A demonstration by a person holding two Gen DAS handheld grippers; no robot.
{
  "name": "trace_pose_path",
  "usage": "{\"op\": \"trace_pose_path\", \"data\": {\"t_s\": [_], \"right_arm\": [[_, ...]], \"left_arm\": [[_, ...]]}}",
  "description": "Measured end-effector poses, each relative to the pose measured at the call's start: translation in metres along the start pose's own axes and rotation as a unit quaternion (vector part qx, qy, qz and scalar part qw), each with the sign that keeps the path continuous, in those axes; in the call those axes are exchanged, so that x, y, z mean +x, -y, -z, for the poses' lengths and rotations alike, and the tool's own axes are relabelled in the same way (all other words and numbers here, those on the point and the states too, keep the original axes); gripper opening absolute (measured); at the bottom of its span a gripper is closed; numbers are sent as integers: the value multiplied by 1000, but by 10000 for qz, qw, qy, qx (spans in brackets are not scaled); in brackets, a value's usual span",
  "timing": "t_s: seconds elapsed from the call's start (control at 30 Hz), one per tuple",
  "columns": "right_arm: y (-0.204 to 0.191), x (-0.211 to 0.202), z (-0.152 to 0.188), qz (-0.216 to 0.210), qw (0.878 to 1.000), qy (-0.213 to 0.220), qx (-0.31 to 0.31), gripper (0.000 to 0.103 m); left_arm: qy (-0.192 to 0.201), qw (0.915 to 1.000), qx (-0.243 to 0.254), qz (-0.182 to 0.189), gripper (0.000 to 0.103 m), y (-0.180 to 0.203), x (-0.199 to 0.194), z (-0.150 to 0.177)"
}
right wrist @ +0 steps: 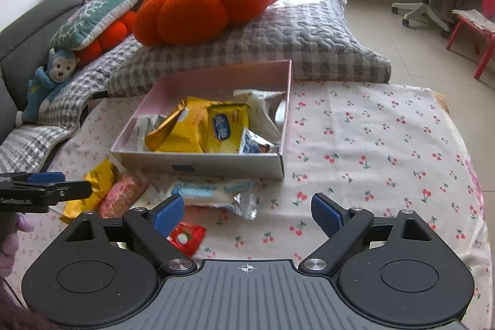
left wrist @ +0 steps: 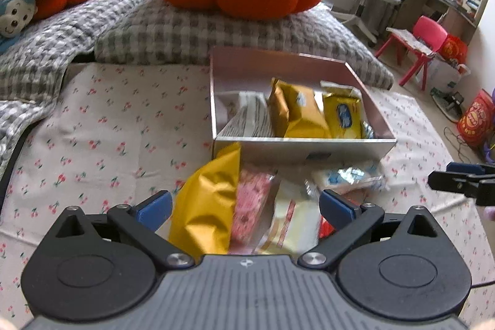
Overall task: Organize snacks
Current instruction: 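Move both open tools back over the remaining snacks on the sheet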
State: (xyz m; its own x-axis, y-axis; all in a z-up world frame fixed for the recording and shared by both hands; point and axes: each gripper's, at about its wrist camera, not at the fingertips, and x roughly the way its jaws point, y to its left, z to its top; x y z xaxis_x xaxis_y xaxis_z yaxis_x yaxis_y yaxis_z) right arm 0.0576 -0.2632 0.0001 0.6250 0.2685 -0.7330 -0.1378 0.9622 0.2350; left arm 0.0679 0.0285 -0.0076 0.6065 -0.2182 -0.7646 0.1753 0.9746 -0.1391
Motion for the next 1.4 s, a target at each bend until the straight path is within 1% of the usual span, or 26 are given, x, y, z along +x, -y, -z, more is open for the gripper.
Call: {"op": "trace_pose_path", "data": {"t_s": [0.2, 0.57, 0.8, 1.03, 1.2, 1.4], "right_arm": [[4, -2, 9, 112, 9999, -103, -70, 91], [2, -5, 28, 159, 9990, -292, -315, 91], [1, 0, 43, 203, 9972, -508, -513, 91], [1, 9, 55, 274, 9947, -733, -667, 91], [-1, 16, 62, 311, 9926, -872, -783, 91], [-3, 23, 70, 259, 9904, -985, -932, 91]], "left_arm": [[-79, 9999, 46, -79, 102, -6, -8, 13], [-285, 9988, 383, -126, 102, -3, -14, 41], [-438, 9982, 402, -90, 101, -3, -11, 56], [-521, 9974, 488, -99, 101, 1, 0, 71], [-531, 9979, 377, -9, 100, 2, 7, 79], [-431, 9987, 273, 41, 95, 1, 10, 78]]}}
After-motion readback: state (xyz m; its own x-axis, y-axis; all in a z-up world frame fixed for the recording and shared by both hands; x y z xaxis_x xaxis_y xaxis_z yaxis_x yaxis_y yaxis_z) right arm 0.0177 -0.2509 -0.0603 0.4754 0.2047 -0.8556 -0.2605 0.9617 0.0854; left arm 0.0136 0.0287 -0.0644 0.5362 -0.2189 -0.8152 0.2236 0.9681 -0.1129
